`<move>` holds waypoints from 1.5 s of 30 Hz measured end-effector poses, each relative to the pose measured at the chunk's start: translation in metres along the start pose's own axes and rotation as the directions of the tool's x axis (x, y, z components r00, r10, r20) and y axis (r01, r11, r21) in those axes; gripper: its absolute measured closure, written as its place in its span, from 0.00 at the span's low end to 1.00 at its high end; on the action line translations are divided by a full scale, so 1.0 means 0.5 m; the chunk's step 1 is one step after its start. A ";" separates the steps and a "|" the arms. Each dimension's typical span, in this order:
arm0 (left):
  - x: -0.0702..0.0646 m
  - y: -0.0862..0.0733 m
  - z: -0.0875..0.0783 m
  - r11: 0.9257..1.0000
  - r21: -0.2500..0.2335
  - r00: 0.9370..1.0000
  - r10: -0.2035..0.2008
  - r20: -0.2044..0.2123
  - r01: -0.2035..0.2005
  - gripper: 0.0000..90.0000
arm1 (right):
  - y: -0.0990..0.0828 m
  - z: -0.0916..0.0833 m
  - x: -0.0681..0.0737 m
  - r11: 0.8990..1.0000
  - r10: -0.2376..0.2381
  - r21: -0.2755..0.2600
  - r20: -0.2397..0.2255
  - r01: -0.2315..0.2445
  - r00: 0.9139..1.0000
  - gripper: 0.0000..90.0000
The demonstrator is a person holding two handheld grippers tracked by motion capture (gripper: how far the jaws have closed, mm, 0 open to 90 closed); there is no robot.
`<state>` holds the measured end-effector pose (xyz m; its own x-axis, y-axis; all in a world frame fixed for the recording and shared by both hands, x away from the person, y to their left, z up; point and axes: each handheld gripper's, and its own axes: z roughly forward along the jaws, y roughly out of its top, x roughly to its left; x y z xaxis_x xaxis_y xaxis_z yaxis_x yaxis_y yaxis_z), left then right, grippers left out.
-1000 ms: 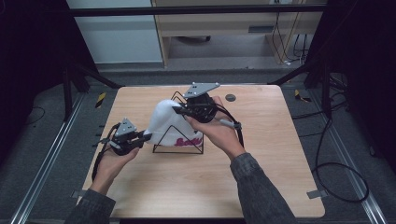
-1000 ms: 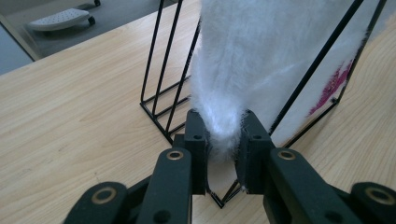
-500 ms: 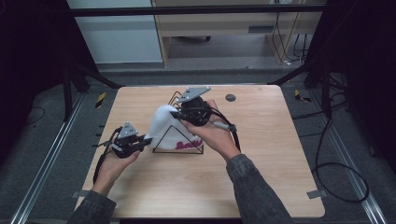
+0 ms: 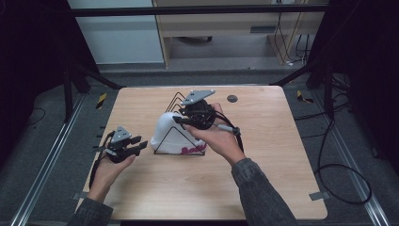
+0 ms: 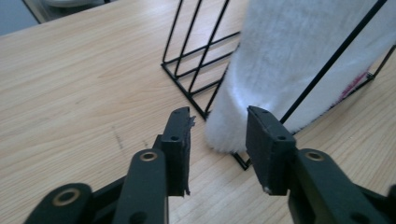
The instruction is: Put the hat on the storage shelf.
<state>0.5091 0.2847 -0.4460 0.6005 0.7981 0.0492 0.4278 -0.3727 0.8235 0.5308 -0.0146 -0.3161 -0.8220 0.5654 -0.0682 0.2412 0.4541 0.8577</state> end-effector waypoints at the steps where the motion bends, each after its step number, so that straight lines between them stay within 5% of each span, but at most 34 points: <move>1: 0.005 -0.004 -0.010 1.000 -0.009 1.000 -0.017 -0.020 0.017 0.63 | 0.002 -0.003 0.002 1.000 0.008 0.001 -0.001 -0.008 1.000 0.68; 9: 0.024 -0.035 -0.007 0.995 0.063 0.994 -0.072 -0.084 0.078 0.27 | 0.009 -0.018 0.010 1.000 0.013 0.022 0.023 -0.014 1.000 0.57; 15: 0.020 -0.044 0.007 0.991 0.119 0.997 -0.046 -0.064 0.053 0.14 | 0.013 -0.033 0.012 1.000 0.016 0.025 0.051 -0.017 0.999 0.50; 32: 0.029 -0.084 0.032 0.980 0.188 0.996 -0.058 -0.063 0.069 0.06 | -0.002 -0.092 0.025 0.999 0.039 -0.007 0.101 -0.039 0.994 0.21; 45: 0.031 -0.107 0.050 0.974 0.212 0.996 -0.069 -0.055 0.079 0.03 | -0.075 -0.153 0.007 0.998 0.062 0.008 0.146 -0.063 0.987 0.08</move>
<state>0.5124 0.3050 -0.5035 0.5315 0.8467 0.0234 0.6077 -0.4004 0.6858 0.4794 -0.0824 -0.3097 -0.7211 0.6870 -0.0892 0.2972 0.4230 0.8560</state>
